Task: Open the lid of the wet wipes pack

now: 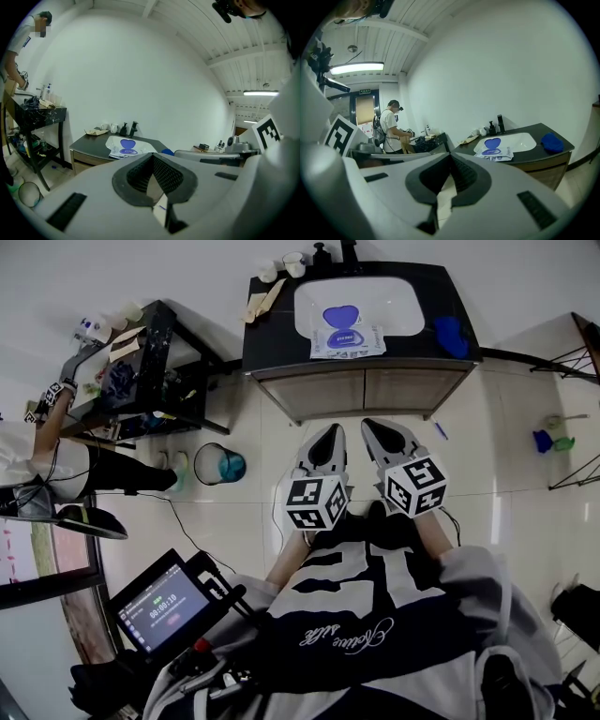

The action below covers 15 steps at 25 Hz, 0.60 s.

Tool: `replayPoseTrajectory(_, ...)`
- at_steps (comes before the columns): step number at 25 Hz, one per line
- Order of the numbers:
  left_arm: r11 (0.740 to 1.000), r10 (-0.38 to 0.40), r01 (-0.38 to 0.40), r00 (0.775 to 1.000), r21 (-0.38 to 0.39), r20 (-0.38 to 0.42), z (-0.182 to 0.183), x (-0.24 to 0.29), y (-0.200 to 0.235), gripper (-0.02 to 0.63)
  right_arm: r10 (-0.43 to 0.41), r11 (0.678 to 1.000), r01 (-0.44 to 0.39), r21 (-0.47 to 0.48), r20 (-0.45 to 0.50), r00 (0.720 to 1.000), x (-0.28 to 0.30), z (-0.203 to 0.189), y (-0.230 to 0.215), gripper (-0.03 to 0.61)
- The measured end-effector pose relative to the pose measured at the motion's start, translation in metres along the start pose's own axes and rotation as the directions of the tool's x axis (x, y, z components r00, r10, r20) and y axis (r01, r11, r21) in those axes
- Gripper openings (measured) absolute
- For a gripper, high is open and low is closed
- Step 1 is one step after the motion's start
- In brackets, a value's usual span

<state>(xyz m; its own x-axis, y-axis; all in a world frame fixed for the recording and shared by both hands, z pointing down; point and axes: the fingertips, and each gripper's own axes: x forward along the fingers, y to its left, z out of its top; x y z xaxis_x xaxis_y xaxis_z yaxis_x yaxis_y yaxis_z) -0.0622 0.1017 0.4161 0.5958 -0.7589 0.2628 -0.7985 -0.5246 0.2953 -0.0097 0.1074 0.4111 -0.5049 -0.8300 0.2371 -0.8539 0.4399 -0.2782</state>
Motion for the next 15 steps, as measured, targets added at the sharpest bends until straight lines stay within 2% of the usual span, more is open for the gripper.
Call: replayPoseTrajectory(15, 1.000, -0.019, 0.019, 1.000, -0.007, 0.008, 0.0036, -0.0073, 0.0008, -0.002, -0.012, 1.000, 0.012, -0.012, 0.009, 1.000, -0.0059, 0.0080, 0.0101, -0.002)
